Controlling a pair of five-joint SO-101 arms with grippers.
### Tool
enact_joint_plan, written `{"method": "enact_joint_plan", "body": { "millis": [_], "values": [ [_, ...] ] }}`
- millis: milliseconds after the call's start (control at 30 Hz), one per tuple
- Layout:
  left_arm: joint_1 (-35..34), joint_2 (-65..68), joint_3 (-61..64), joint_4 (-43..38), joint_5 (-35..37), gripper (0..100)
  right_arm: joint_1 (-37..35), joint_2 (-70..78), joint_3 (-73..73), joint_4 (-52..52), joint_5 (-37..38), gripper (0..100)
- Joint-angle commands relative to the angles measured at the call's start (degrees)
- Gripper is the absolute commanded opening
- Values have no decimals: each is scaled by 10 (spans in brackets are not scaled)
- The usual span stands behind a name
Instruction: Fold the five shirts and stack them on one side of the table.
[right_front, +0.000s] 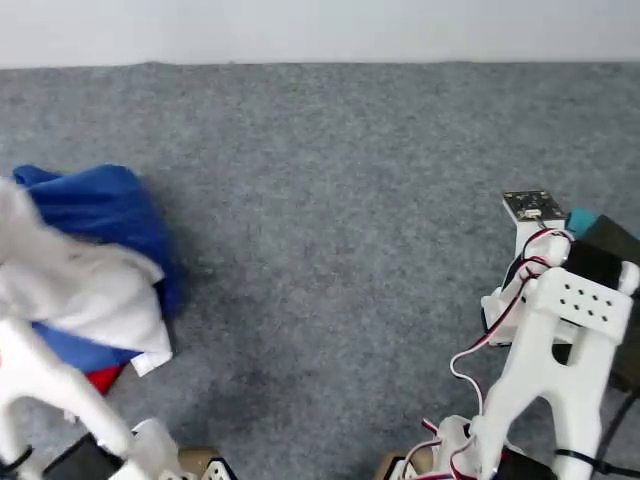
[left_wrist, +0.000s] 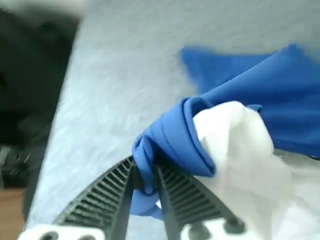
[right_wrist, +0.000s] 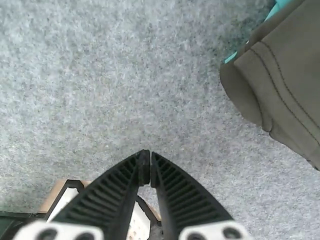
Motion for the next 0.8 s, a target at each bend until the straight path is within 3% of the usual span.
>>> {"method": "enact_joint_plan", "body": {
  "millis": [0,233,567,767],
  "values": [
    [-65,12,4,-18,-43,15,-4,-29,-28,-1,-5,9],
    [-86,18,-8,52,-77,186,-4,-29,-27,-1,-5,9],
    [-19,-22,-7,192,-129,196,-5,-29,-26,4,-5,9],
    [-18,6,118,194,-176,196,-5,-29,-26,4,-5,9]
  ]
}}
